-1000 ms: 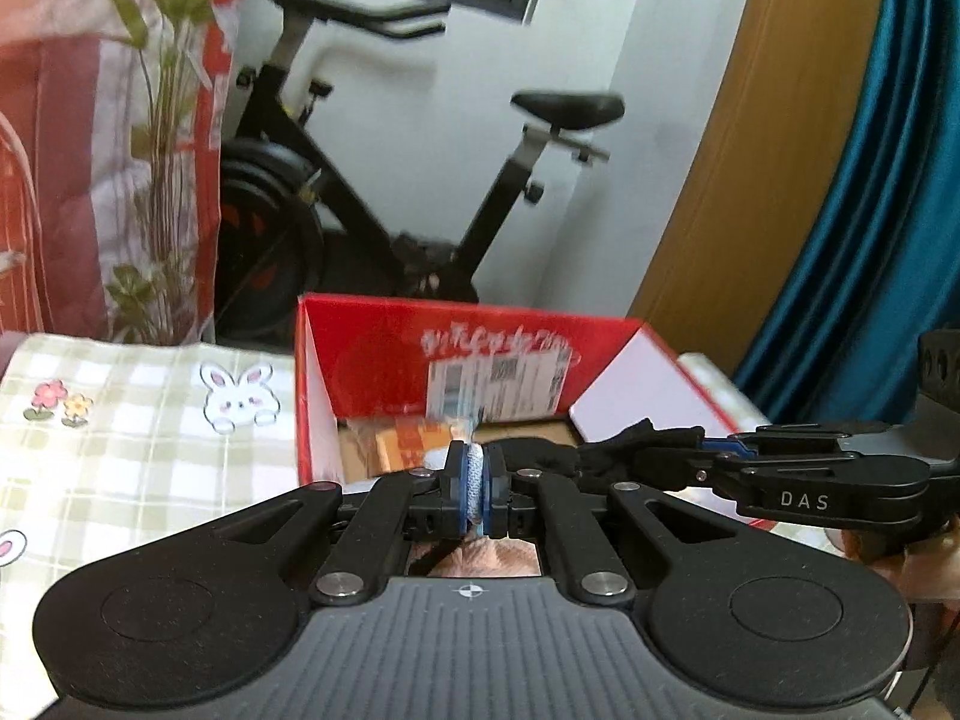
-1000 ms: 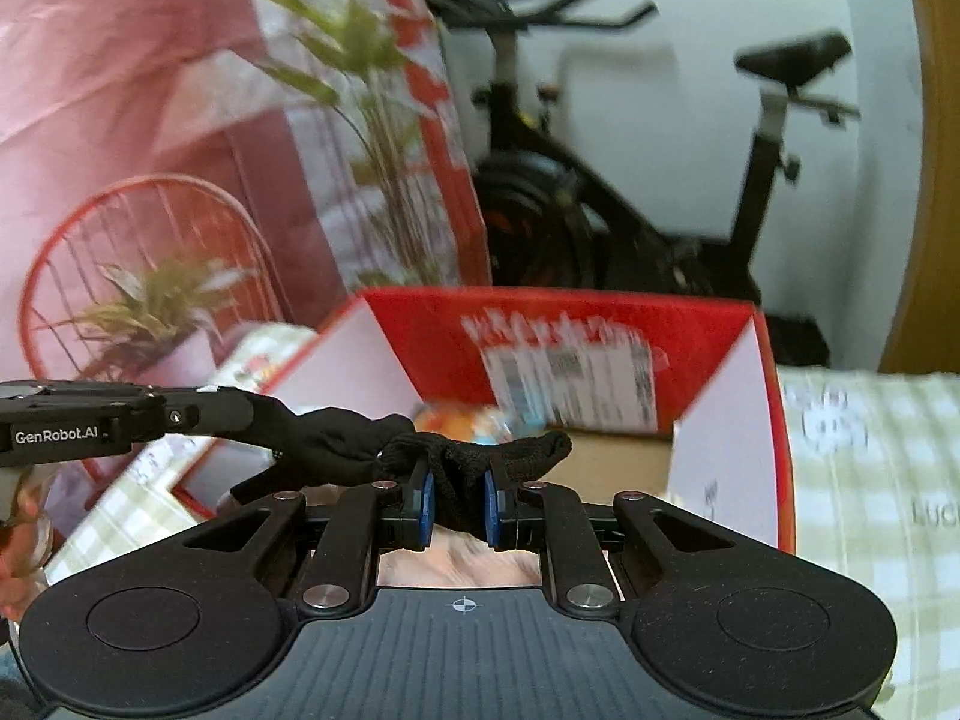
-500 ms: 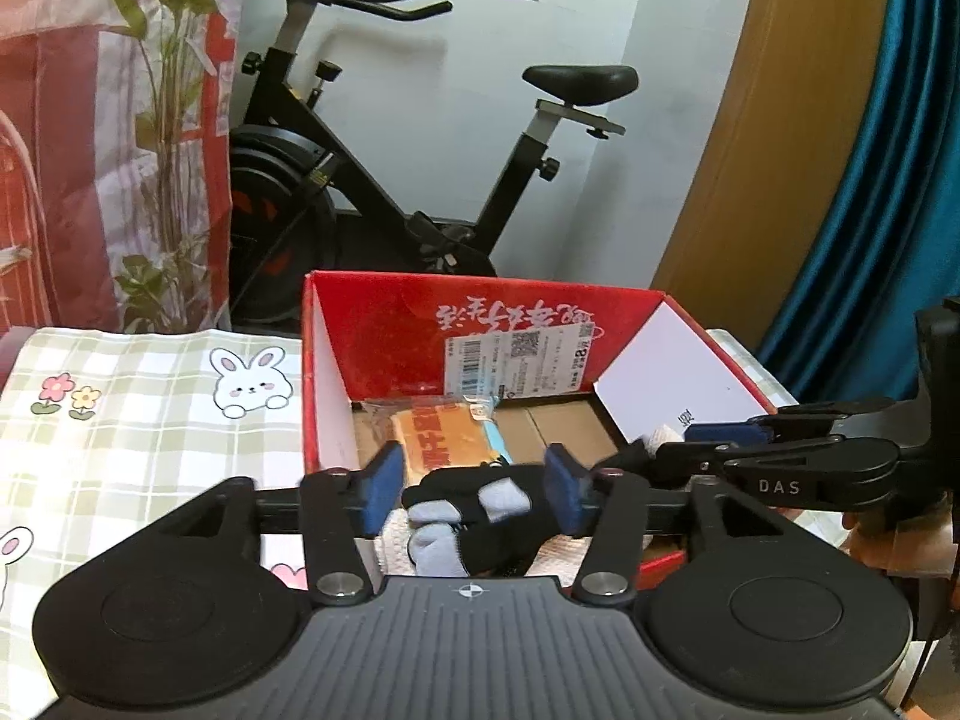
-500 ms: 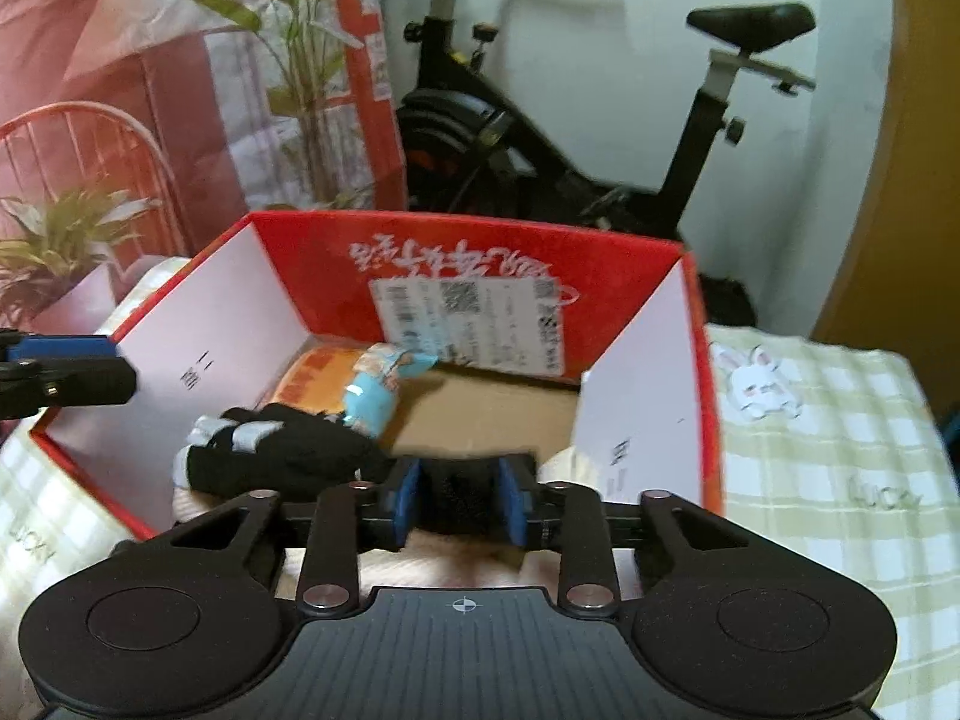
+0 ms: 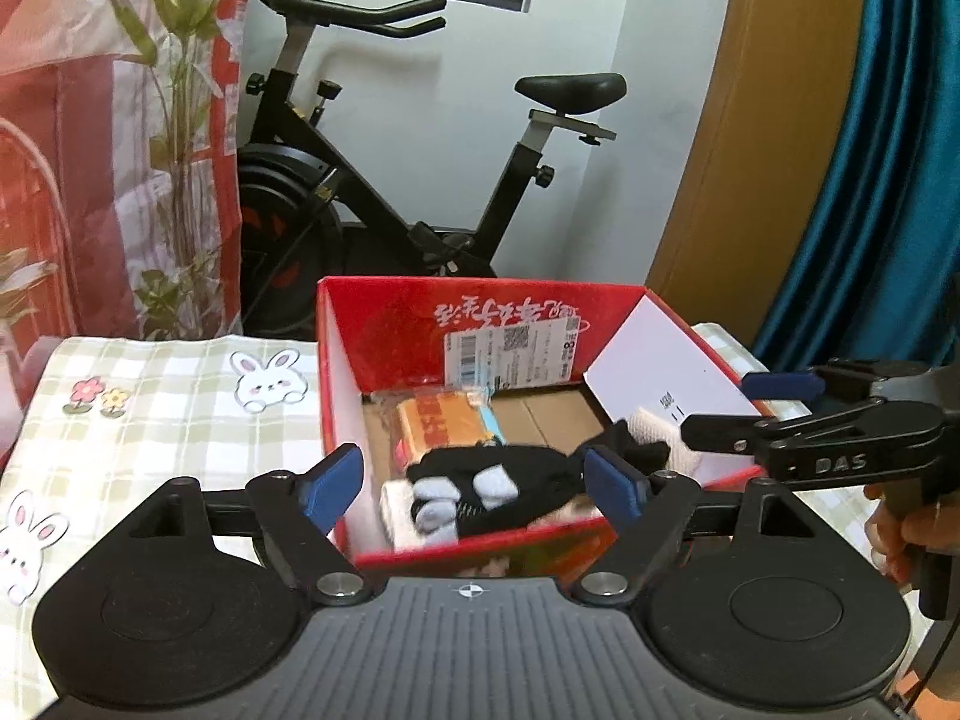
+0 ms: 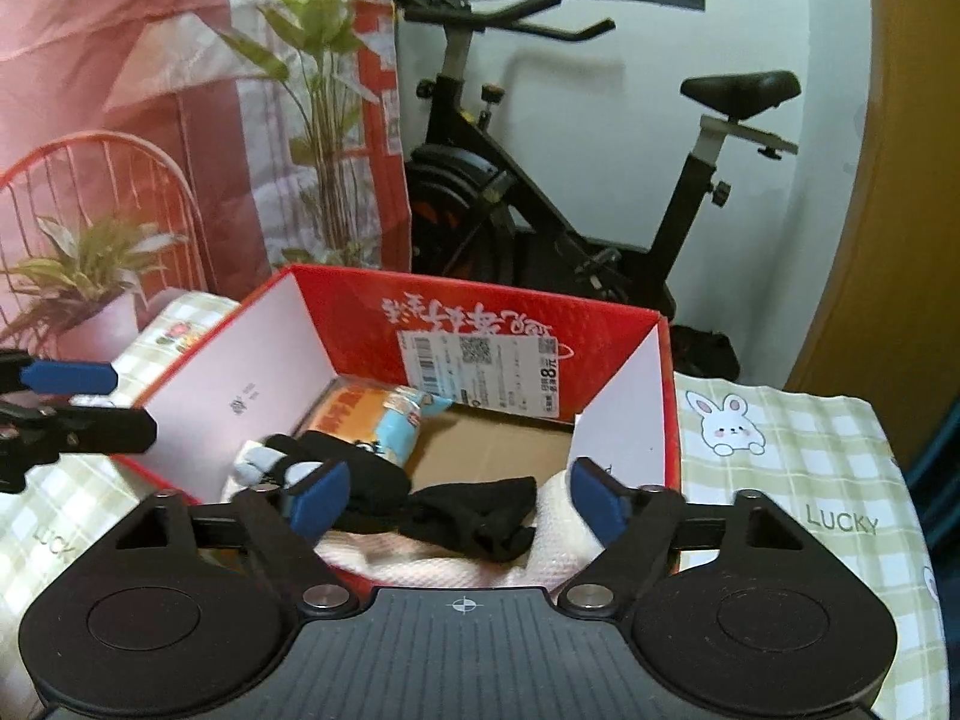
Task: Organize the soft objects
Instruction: 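Lower the gloves into the red box and open both grippers, then move both grippers down to the orange floral cloth beside the box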
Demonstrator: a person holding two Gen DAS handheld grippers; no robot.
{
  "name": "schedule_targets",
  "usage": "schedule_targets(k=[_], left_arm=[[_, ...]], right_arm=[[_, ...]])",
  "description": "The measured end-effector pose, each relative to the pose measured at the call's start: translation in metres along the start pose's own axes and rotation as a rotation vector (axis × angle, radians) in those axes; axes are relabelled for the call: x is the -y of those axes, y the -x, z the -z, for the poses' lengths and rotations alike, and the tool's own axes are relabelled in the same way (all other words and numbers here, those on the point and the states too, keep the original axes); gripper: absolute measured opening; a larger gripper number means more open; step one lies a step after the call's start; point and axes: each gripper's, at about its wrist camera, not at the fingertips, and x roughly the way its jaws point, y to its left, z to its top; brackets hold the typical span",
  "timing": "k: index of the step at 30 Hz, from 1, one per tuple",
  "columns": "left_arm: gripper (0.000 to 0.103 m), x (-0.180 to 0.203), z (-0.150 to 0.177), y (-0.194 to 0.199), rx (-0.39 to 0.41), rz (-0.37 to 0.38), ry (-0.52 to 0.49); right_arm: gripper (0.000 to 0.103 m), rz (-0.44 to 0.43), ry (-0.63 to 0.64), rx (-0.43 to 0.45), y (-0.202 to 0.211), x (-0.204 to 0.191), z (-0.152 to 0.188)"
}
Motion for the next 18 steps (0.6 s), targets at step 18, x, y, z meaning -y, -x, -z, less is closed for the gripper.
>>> schedule_targets(k=[18], left_arm=[[0.081,0.003,0.074,0.033,-0.098,0.054,0.036]], right_arm=[[0.102,-0.006,-0.010,-0.087,0.055,-0.038,0.089]])
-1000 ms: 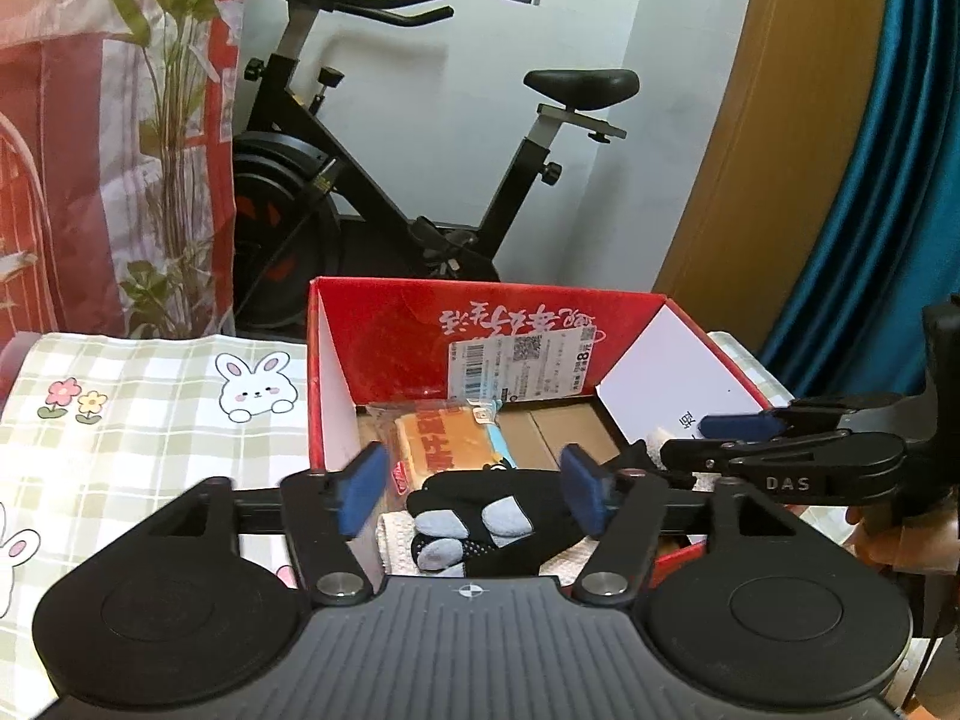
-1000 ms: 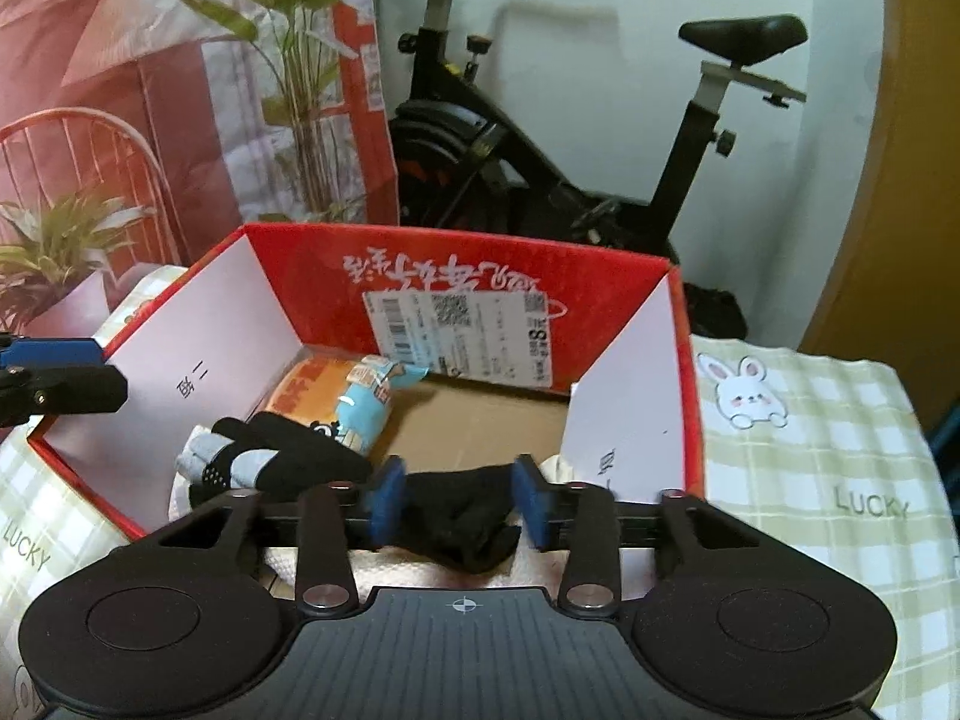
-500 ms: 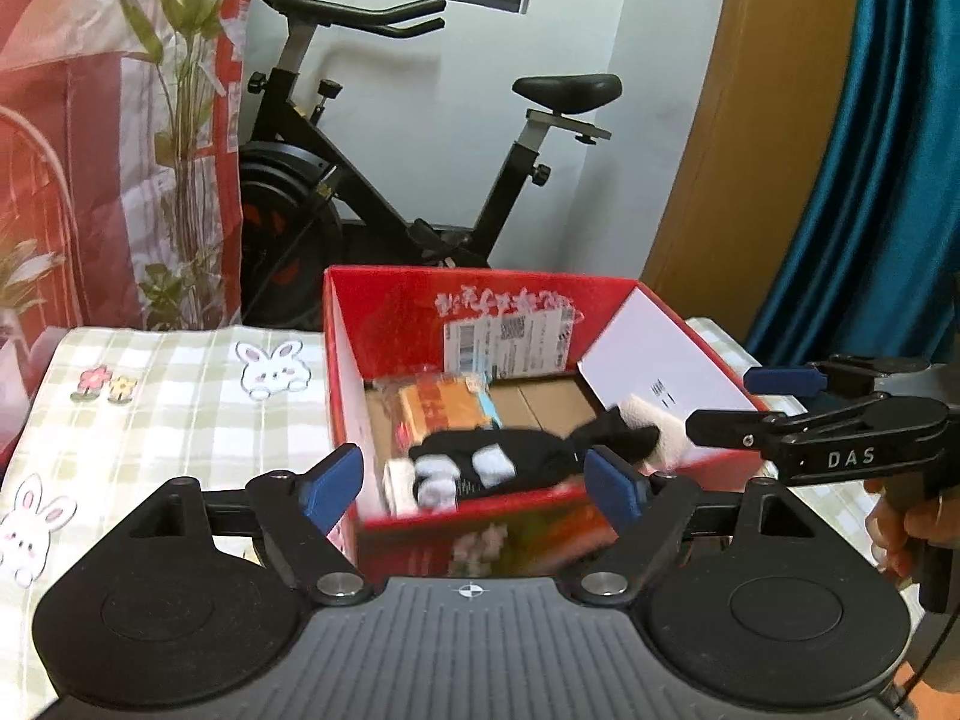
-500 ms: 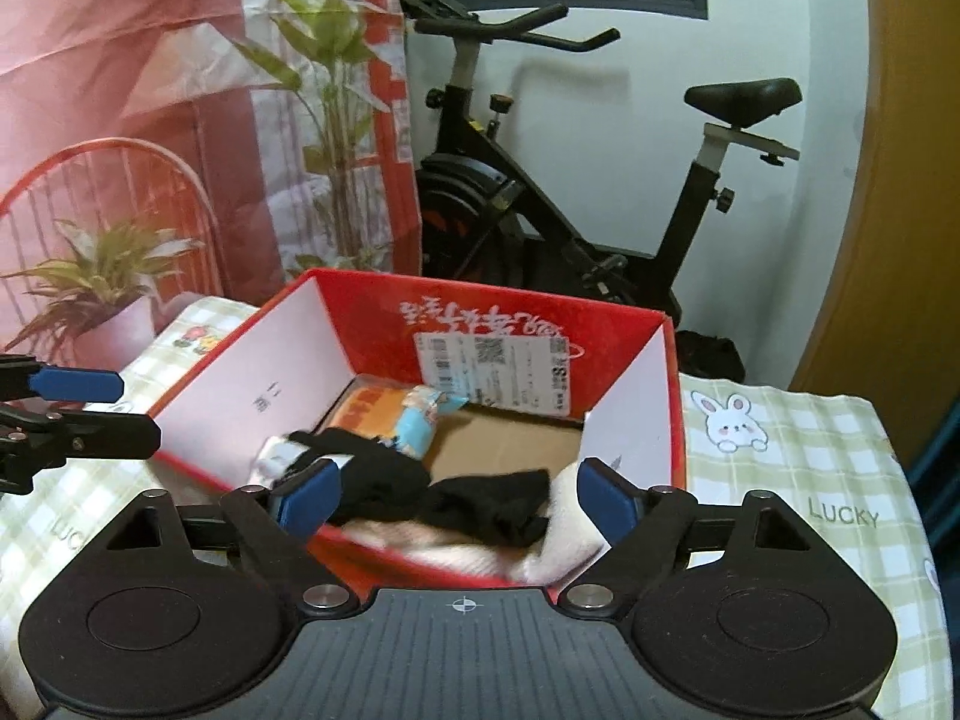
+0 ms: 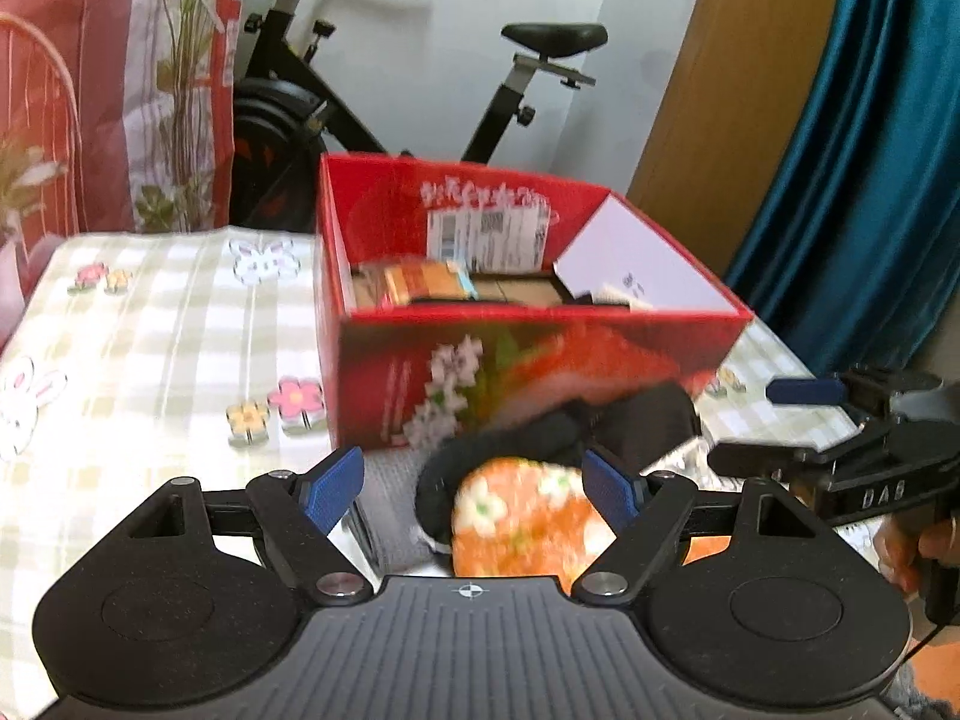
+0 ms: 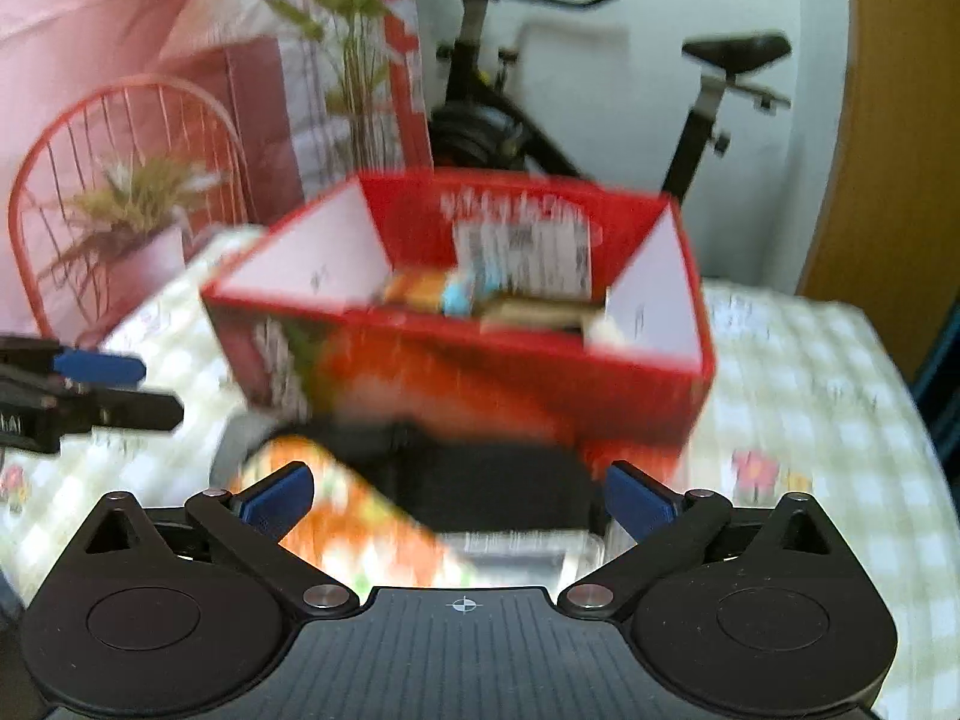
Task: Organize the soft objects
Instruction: 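Move both grippers down to the orange floral cloth beside the box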
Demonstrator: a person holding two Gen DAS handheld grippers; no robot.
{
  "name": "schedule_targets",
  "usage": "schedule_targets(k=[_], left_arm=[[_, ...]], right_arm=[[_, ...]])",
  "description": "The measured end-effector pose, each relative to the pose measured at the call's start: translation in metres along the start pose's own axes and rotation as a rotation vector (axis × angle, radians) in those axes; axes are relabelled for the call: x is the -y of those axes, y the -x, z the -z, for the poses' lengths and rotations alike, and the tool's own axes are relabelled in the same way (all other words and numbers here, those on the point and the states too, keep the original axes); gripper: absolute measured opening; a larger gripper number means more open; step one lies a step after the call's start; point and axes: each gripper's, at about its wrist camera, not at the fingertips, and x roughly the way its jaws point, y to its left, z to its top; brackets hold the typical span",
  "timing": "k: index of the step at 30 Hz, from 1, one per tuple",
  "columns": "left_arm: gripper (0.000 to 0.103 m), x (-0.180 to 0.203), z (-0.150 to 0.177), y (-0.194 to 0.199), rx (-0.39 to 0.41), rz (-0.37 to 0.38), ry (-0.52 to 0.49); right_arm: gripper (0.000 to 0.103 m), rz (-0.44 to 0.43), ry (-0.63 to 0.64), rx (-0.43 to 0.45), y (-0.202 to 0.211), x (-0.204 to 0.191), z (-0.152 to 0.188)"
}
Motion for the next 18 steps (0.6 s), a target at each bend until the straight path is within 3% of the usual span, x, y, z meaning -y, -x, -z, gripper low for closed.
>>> schedule_targets(k=[8,18], left_arm=[[0.078,-0.001,0.025,-0.012,-0.056,0.030,0.051],[0.075,-0.001,0.035,-0.021,-0.085,0.046,0.080]], right_arm=[[0.090,-0.046,-0.072,-0.141,-0.006,0.001,0.046],[0.090,-0.074,-0.181,-0.206,-0.014,0.016,0.060]])
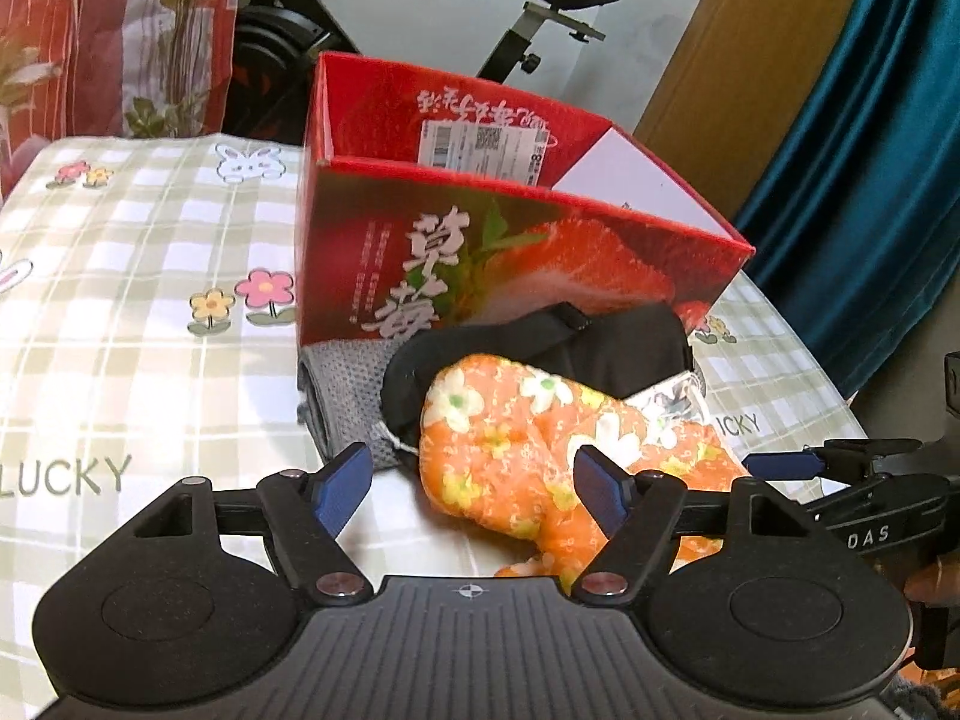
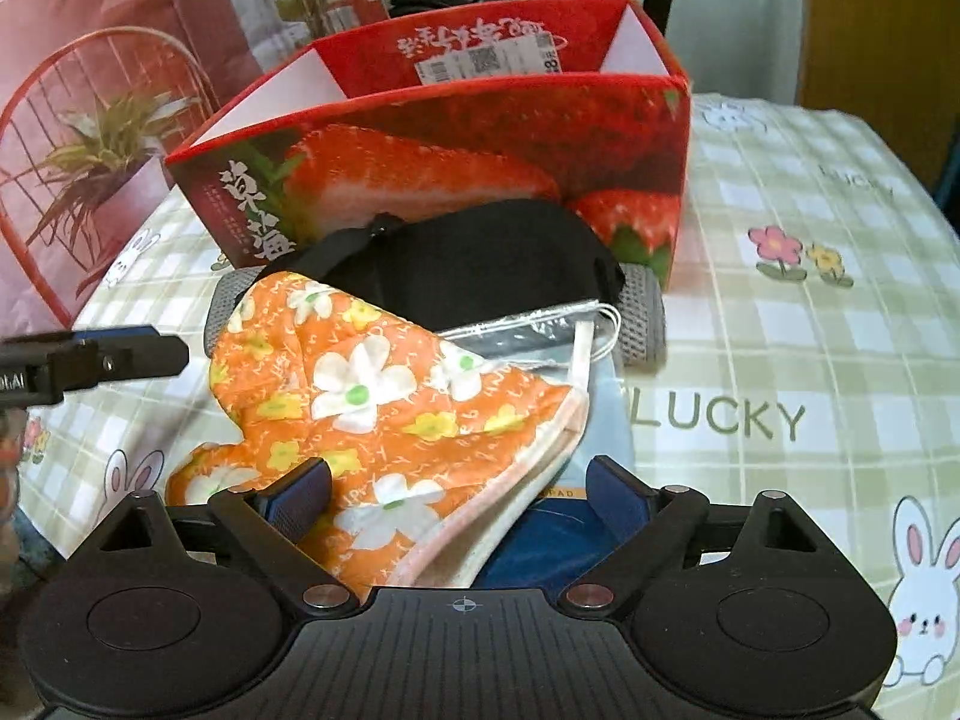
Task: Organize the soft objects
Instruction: 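Move both grippers down to the orange floral cloth beside the box, then close both grippers on the orange floral cloth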
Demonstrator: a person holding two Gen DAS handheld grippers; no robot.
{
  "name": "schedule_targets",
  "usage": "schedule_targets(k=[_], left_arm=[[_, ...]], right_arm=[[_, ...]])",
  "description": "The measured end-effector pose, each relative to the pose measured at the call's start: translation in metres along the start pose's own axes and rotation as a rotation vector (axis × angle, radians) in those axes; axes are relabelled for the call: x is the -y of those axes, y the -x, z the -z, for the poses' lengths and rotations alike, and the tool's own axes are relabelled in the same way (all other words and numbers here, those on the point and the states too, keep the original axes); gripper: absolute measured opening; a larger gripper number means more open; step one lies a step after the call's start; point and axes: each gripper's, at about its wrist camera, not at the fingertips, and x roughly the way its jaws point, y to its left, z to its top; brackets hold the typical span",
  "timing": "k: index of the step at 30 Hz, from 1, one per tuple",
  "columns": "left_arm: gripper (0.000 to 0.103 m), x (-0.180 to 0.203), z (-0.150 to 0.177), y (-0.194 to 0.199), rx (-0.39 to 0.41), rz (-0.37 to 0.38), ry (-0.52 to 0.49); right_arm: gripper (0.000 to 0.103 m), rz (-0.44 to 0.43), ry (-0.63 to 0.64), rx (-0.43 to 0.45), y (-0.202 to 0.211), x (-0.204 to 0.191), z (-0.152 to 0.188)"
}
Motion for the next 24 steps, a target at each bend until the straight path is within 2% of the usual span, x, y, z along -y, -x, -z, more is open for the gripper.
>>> schedule_targets(k=[14,16,18,24], left_arm=[[0.074,-0.011,0.010,-0.008,-0.030,0.004,0.054],[0.074,-0.012,0.010,-0.009,-0.032,0.003,0.063],[0.072,-0.014,0.009,-0.013,-0.036,0.010,0.073],[0.070,-0.022,0.007,-0.032,-0.060,0.005,0.116]], right_arm=[[0.091,-0.014,-0.009,-0.017,-0.023,0.001,-0.006],[0.088,-0.014,-0.002,-0.015,-0.027,0.001,-0.009],[0.081,-0.010,0.024,-0.013,-0.030,-0.003,-0.012],[0.080,-0.019,0.097,-0.008,-0.038,-0.020,-0.013]])
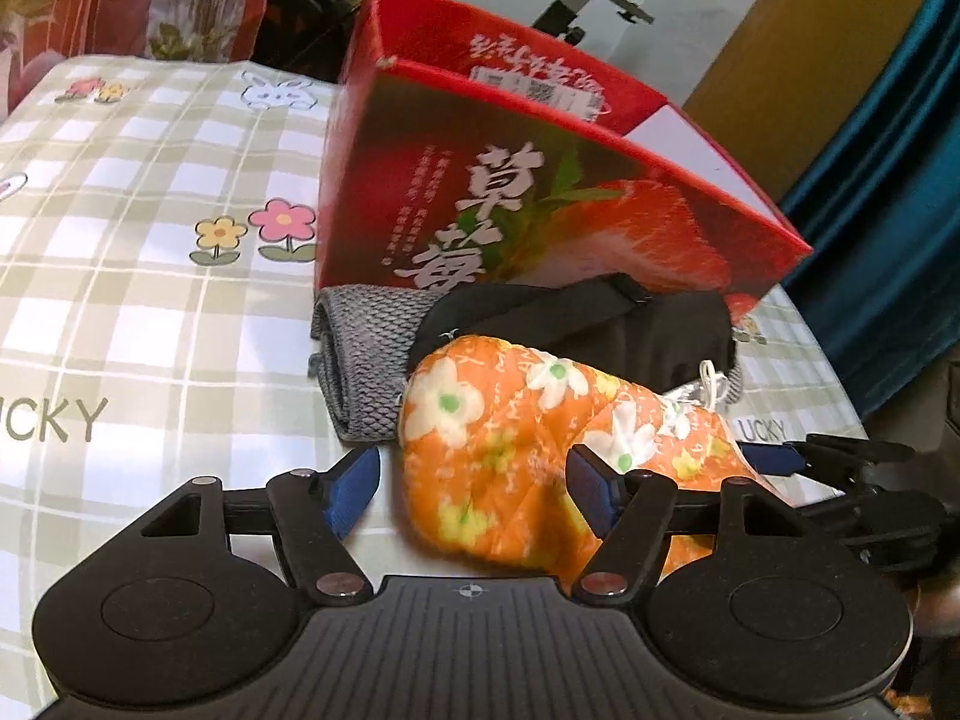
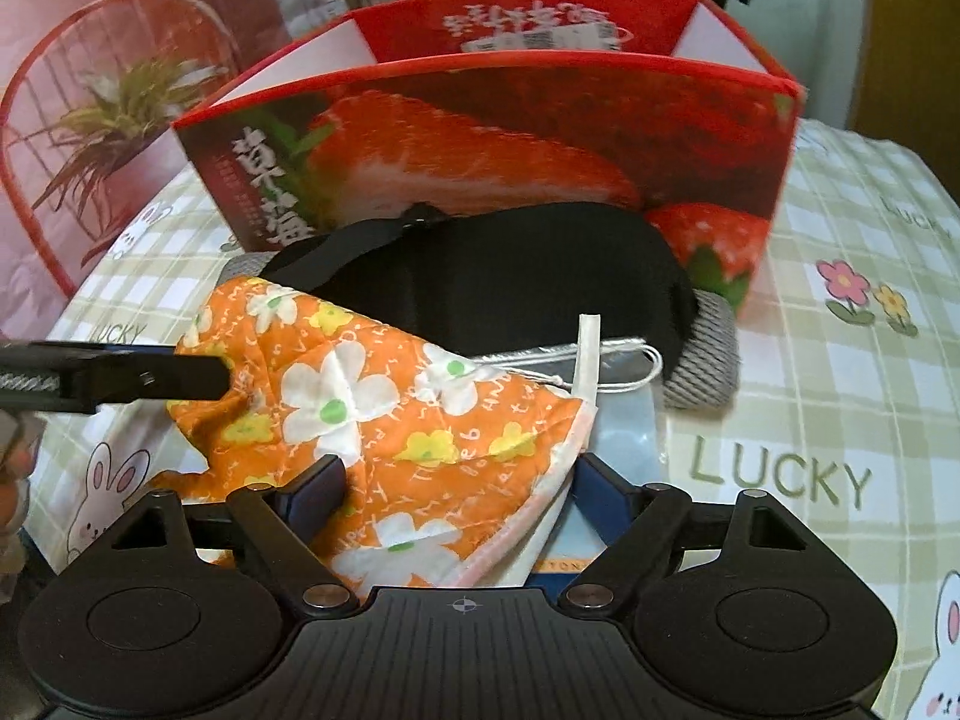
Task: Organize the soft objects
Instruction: 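Close both grippers on the orange floral cloth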
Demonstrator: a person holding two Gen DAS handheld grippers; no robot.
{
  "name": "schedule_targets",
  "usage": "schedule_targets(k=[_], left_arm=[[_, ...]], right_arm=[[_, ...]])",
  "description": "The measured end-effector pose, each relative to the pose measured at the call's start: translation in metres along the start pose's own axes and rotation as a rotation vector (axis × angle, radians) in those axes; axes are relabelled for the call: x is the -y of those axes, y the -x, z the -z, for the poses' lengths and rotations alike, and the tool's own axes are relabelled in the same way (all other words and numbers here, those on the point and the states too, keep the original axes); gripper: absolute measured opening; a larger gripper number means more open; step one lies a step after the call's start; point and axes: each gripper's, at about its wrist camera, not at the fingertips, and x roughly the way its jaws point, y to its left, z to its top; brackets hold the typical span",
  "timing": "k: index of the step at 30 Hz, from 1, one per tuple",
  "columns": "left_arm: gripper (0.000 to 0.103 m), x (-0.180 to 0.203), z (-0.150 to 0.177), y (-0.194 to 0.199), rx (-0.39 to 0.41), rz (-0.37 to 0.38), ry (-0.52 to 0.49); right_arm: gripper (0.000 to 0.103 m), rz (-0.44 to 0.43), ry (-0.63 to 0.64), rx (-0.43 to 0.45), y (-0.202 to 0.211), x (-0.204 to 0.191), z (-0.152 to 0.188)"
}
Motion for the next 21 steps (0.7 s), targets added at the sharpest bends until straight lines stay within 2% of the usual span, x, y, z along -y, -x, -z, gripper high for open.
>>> schedule_targets(k=[3,4,5,7,11,16,18,21], left_arm=[[0.064,-0.005,0.001,-0.004,-0.008,0.007,0.027],[0.054,-0.006,0.002,-0.004,-0.005,0.008,0.030],[0.037,-0.007,0.004,-0.002,0.007,-0.011,0.025],[0.025,-0.013,0.005,0.003,0.035,-0.032,0.024],[0.021,-0.025,0.013,0.013,0.073,-0.044,0.075],[0.021,-0.033,0.024,0.016,0.071,-0.067,0.137],[0.022,-0.032,0.026,0.016,0.073,-0.074,0.141],[0.022,-0.033,0.028,0.016,0.080,-0.079,0.139]], right_arm=[[0.078,-0.017,0.012,0.008,-0.003,-0.006,-0.001],[0.078,-0.024,0.016,0.009,-0.004,-0.008,-0.002],[0.078,-0.025,0.022,0.010,-0.006,-0.010,-0.003],[0.077,-0.026,0.030,0.014,-0.007,-0.012,-0.004],[0.077,-0.049,0.006,0.028,-0.008,-0.011,-0.005],[0.076,-0.066,-0.013,0.030,-0.008,-0.012,-0.004],[0.068,-0.081,-0.013,0.026,-0.007,-0.013,-0.003],[0.060,-0.103,-0.010,0.020,-0.006,-0.016,-0.003]])
